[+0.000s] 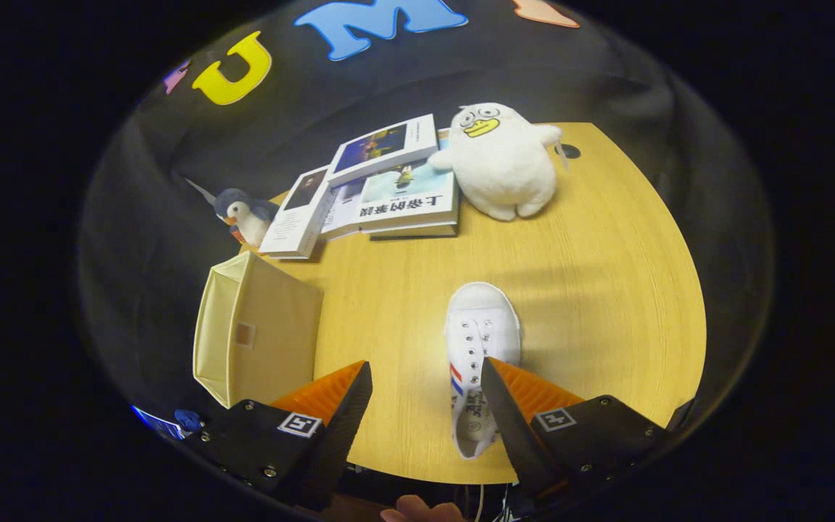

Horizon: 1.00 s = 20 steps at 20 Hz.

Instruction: Open the storage box then place both shoes into the box .Put the left shoe in first, then the right shoe, with the right side of both shoes facing outward in a uniform manner.

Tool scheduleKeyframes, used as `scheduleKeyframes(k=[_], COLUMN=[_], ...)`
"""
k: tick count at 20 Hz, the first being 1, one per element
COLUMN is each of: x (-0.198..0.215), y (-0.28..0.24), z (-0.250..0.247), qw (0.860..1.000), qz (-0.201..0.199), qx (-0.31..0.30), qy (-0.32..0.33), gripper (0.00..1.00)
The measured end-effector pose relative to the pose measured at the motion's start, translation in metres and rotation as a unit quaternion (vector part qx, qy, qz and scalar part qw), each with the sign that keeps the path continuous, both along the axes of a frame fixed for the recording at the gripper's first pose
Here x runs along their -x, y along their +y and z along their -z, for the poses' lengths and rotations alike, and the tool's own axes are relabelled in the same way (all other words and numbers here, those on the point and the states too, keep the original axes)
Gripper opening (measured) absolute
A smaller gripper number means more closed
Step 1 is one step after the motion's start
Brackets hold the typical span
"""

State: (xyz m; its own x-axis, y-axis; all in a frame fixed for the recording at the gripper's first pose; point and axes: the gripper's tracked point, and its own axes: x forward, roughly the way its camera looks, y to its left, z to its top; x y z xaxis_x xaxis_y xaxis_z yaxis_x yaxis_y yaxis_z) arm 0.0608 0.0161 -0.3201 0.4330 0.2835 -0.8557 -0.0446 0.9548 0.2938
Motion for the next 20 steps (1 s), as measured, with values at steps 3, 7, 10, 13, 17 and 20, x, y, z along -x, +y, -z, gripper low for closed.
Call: scheduleKeyframes(k=[3, 7, 10, 13, 17, 20], x=[0.012, 0.024, 0.029, 0.031, 0.03, 0.026], y=[-0.027, -0.046, -0.053, -0.06, -0.055, -0.052], z=[0.028, 0.061, 0.084, 0.107, 0.12, 0.12], qw=[0.999, 0.997, 0.995, 0.991, 0.989, 0.989], qz=[0.007, 0.006, -0.011, -0.031, -0.06, -0.079], qx=[0.023, 0.037, 0.05, 0.075, 0.074, 0.064], qy=[0.027, 0.062, 0.082, 0.102, 0.112, 0.11], gripper=[0.91, 0.9, 0.86, 0.85, 0.81, 0.76])
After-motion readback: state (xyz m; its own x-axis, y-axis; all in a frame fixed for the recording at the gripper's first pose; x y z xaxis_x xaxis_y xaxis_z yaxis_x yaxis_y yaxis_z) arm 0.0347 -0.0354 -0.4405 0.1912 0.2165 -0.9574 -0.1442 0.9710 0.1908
